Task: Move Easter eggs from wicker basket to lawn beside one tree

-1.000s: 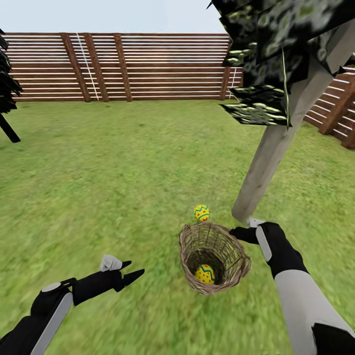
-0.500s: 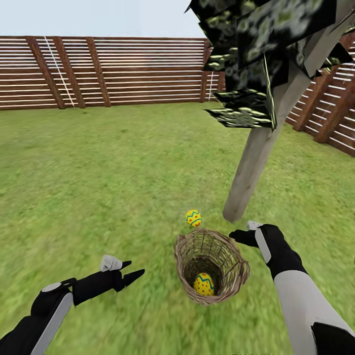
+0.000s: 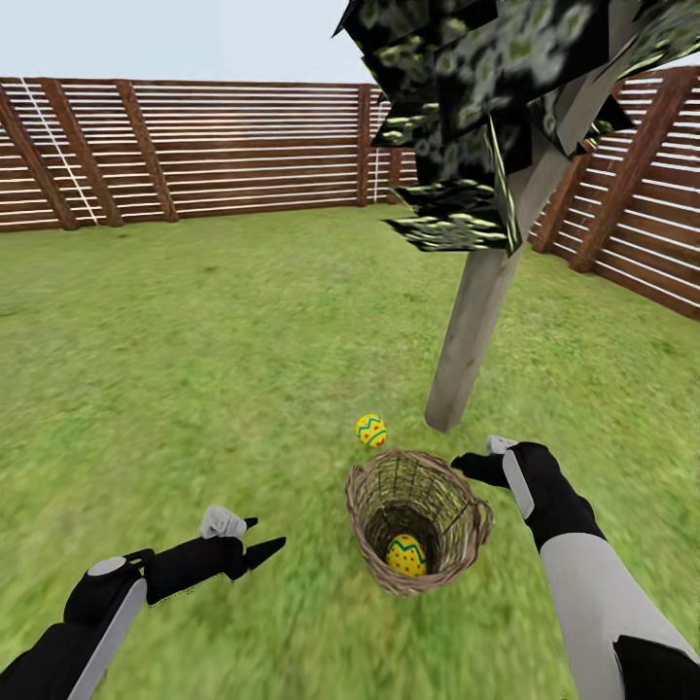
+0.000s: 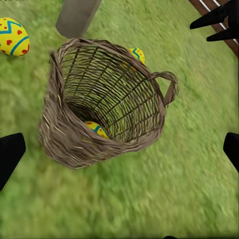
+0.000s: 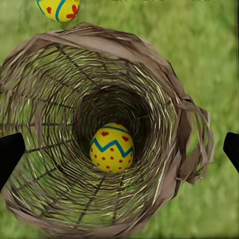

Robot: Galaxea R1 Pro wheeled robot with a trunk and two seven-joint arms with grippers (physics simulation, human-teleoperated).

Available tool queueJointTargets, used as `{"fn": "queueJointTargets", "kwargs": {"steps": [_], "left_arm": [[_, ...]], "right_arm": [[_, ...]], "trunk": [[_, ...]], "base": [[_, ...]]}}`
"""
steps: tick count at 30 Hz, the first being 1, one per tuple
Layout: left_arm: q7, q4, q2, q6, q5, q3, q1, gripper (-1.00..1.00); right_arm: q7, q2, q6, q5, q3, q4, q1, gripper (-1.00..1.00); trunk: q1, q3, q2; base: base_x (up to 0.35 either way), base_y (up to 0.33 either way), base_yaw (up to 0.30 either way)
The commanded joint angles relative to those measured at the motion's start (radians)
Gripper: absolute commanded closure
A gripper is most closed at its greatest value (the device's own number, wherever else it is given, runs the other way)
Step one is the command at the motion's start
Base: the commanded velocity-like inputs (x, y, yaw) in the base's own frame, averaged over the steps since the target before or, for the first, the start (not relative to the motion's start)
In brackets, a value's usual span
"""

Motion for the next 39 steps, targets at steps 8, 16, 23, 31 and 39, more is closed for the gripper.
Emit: {"fn": "queueJointTargets", "kwargs": {"steps": [8, 16, 23, 31, 39], "left_arm": [[0.002, 0.0, 0.001, 0.007, 0.008, -0.001, 0.0, -1.0], [0.003, 0.0, 0.001, 0.007, 0.008, -0.001, 0.0, -1.0], [0.003, 0.0, 0.001, 0.007, 0.008, -0.001, 0.0, -1.0], [0.011, 0.0, -0.001, 0.007, 0.007, -0.001, 0.0, -1.0], [0.074, 0.0, -0.009, 0.008, 0.009, 0.0, 0.0, -1.0]], "right_arm": [[0.001, 0.001, 0.005, -0.004, -0.002, -0.001, -0.001, -1.0], [0.001, 0.001, 0.005, -0.001, 0.0, -0.001, -0.001, -1.0], [0.002, 0.001, 0.004, -0.003, 0.003, 0.002, -0.001, -1.0], [-0.001, 0.029, -0.015, -0.005, 0.007, 0.067, -0.001, -1.0], [-0.002, 0.045, -0.057, -0.003, 0.006, 0.078, -0.001, -1.0]], "trunk": [[0.0, 0.005, 0.0], [0.0, 0.005, 0.0], [0.0, 0.003, 0.0], [0.0, 0.0, 0.0], [0.0, 0.0, 0.0]], "base": [[0.162, 0.184, -0.187], [0.013, 0.013, -0.012], [0.0, 0.0, 0.0], [0.0, 0.0, 0.0], [0.0, 0.0, 0.0]]}}
